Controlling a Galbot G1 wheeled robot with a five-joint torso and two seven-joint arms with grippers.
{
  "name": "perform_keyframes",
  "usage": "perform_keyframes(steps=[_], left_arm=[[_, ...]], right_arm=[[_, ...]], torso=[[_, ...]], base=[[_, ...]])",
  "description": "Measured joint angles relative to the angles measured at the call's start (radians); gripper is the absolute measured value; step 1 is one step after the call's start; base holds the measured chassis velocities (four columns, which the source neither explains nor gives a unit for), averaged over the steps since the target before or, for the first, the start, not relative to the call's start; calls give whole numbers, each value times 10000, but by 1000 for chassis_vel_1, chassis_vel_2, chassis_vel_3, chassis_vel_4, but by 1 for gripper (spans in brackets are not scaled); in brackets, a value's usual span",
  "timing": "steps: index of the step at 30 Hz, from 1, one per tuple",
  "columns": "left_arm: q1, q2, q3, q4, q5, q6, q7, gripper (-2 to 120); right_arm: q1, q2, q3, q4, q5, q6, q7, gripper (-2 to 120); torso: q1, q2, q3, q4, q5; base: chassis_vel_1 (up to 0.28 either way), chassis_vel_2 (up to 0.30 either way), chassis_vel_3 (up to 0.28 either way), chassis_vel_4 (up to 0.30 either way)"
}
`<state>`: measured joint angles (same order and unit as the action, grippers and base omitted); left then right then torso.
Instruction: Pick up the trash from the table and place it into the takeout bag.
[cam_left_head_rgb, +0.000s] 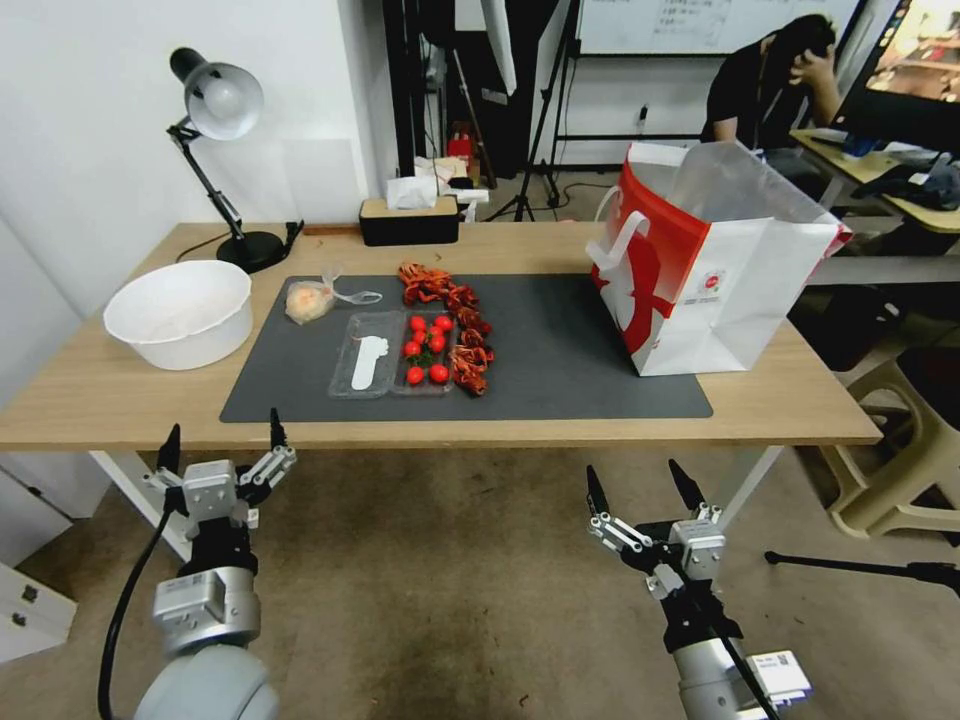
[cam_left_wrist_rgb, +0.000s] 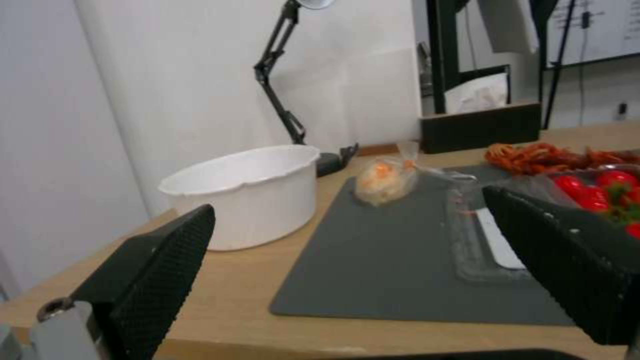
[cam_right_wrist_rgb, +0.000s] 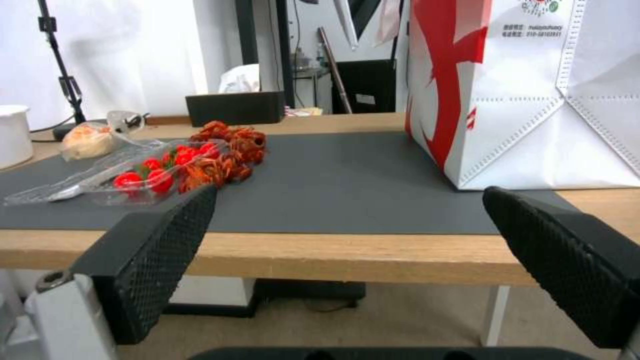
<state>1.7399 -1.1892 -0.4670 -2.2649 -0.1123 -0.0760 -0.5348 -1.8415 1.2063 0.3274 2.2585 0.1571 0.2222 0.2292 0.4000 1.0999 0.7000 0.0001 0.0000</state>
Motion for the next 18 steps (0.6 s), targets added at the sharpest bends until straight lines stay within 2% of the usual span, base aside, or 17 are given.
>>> perform_keyframes(steps=[6,12,18], left_arm=[[88,-12,-18,-10,-32,-19,261,100],[309,14,-138,-59,-207,-93,898,100],[300,-1,-57,-3,-256,-108,1098,100]], right_arm=[[8,19,-42,-15,-18,2,1,100],[23,68,-51,-24,-52,3,124,100],[43,116,-51,-25,-71,-7,214,100]], torso=[[0,0,0,-1,0],[0,0,0,-1,0],[0,1,0,-1,0]], base=[[0,0,0,0],[0,0,0,0],[0,0,0,0]])
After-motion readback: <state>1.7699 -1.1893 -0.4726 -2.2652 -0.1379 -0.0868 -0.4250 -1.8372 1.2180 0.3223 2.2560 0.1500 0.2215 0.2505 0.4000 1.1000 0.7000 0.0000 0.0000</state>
